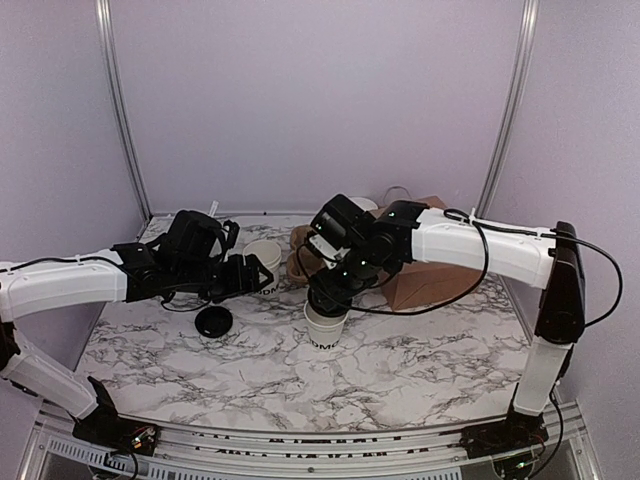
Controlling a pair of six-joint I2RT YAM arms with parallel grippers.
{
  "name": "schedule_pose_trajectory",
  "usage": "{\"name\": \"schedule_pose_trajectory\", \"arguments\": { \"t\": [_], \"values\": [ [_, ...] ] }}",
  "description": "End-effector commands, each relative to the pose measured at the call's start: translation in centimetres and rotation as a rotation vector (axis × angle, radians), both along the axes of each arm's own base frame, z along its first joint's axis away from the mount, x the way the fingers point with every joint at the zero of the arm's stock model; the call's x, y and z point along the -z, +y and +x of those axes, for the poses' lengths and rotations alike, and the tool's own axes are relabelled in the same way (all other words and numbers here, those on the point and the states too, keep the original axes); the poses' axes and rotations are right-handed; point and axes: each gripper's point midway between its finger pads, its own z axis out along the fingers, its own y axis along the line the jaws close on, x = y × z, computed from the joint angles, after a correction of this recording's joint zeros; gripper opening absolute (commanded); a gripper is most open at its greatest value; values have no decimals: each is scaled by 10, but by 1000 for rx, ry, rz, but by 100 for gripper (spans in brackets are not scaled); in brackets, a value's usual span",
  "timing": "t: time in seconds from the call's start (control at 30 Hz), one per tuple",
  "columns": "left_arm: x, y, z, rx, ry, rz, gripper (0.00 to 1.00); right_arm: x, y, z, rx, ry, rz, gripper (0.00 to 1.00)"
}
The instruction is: Pack the takeout coffee
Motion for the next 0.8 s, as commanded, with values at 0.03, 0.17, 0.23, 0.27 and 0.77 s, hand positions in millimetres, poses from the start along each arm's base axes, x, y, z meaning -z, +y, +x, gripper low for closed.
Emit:
{"name": "schedule_pose_trajectory", "arguments": {
  "t": [0.03, 0.17, 0.23, 0.27, 0.77],
  "values": [
    [-12, 1, 1, 2, -28, -41, 78, -9, 11, -1, -17, 1, 20, 70],
    [-10, 0, 0, 4, -24, -43, 78, -9, 14, -2, -24, 2, 25, 70],
    [-10, 0, 0, 4, -23, -46, 78, -7, 16, -4, -28, 6, 24, 70],
    [-10, 1, 0, 3, -23, -46, 78, -6, 16, -5, -30, 9, 21, 70],
    [-7, 3, -3, -5, -20, -68, 78, 5, 17, -11, -37, 27, -4, 70]
  ]
}}
